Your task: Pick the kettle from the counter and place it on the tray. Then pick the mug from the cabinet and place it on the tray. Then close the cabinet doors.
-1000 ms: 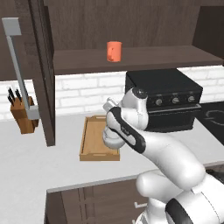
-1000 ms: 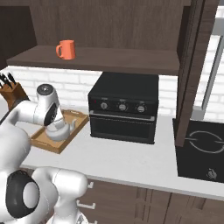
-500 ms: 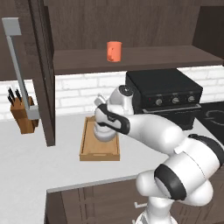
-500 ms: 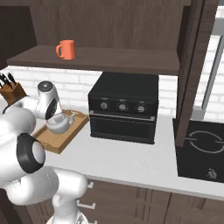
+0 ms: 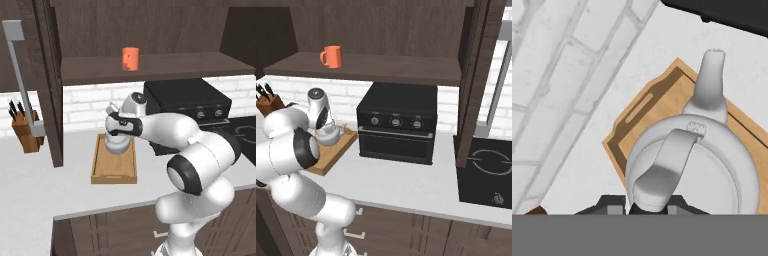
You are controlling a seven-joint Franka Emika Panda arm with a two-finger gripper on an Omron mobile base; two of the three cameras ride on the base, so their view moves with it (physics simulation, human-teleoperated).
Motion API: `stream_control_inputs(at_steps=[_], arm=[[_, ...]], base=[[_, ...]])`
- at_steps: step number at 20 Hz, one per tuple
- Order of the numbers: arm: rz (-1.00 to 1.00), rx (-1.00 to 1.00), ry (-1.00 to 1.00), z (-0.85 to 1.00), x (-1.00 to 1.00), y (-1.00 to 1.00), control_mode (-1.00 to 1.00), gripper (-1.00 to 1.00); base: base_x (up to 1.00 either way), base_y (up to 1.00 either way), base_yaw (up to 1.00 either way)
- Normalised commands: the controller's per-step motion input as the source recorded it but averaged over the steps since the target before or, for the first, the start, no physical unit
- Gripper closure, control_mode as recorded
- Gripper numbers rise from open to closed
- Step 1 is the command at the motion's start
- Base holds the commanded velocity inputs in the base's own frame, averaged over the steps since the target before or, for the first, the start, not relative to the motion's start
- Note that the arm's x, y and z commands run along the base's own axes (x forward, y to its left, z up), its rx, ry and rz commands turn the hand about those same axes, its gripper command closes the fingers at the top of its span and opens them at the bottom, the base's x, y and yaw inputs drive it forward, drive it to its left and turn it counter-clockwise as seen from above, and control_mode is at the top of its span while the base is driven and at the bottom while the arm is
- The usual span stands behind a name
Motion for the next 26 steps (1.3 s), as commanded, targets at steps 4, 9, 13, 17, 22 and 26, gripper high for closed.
stream_control_inputs(at_steps=[4,9,13,17,22,26], arm=[[0.0,0.0,0.0,0.0,0.06,0.0,-1.0,1.0],[0.0,0.0,0.0,0.0,0.0,0.0,-1.0,1.0],[0.0,0.0,0.0,-0.21,0.0,0.02,-1.0,1.0],[0.0,0.0,0.0,-0.33,0.0,0.0,-1.0,1.0],[0.0,0.0,0.0,-0.17,0.01,0.0,-1.0,1.0],[0.0,0.0,0.0,0.0,0.0,0.0,-1.0,-1.0]], base=[[0.0,0.0,0.0],[0.0,0.0,0.0],[0.0,0.0,0.0],[0.0,0.0,0.0],[0.0,0.0,0.0],[0.0,0.0,0.0]])
